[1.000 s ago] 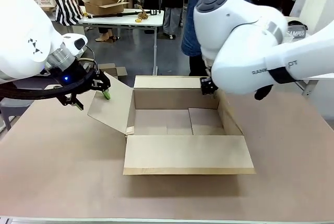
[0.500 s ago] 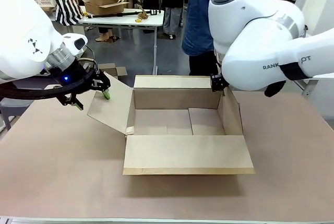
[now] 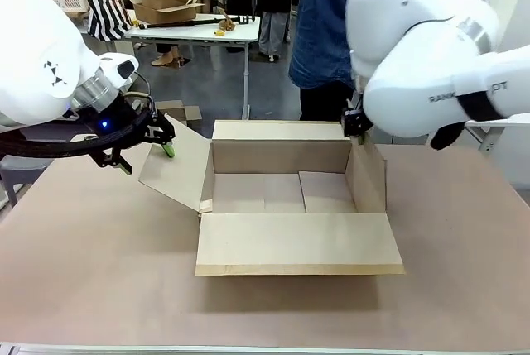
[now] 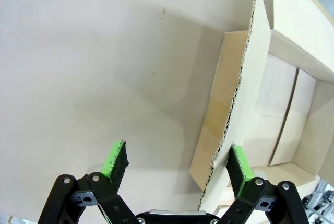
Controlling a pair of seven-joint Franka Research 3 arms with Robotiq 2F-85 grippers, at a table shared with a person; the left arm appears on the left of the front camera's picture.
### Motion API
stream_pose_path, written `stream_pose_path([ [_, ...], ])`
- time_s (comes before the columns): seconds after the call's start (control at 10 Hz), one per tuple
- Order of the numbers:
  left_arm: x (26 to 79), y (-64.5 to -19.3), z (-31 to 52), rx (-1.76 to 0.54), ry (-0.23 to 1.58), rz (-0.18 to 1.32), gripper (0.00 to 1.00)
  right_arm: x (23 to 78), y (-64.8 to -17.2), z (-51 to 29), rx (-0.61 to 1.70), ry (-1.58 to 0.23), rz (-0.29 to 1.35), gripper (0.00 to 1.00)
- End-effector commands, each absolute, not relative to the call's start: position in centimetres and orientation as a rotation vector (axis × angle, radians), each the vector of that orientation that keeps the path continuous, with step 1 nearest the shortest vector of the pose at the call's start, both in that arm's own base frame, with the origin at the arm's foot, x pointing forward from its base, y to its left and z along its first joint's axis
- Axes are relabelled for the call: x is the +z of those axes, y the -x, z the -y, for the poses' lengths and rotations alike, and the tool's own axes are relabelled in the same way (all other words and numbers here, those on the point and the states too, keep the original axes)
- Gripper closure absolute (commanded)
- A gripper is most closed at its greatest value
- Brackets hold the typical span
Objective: Pack the gift set into the box.
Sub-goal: Place both hands on the side flaps of the Package Box and spread them outward.
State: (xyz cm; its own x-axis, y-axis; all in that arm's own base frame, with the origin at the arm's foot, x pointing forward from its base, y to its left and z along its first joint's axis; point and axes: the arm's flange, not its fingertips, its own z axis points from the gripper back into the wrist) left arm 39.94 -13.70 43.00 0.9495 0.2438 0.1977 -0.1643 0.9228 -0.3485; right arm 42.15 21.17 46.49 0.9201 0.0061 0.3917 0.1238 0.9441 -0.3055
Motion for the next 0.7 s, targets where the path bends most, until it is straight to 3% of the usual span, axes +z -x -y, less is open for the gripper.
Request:
stream_pose_path([
  [0.0,43.3,-40.0,13.7,0.222,0.316,0.239,0.0,46.5,-41.4,-17.9,-0.145,0.247,0.42,0.0],
  [0.3,43.3,-40.0,13.7,0.222,0.316,0.239,0.0,44.6,-43.0,-12.9,-0.172,0.063,0.347,0.0],
  [0.6,43.3,-40.0,13.7,0.222,0.316,0.239,0.0,40.7,-44.3,-8.0,-0.118,-0.269,0.239,0.0],
])
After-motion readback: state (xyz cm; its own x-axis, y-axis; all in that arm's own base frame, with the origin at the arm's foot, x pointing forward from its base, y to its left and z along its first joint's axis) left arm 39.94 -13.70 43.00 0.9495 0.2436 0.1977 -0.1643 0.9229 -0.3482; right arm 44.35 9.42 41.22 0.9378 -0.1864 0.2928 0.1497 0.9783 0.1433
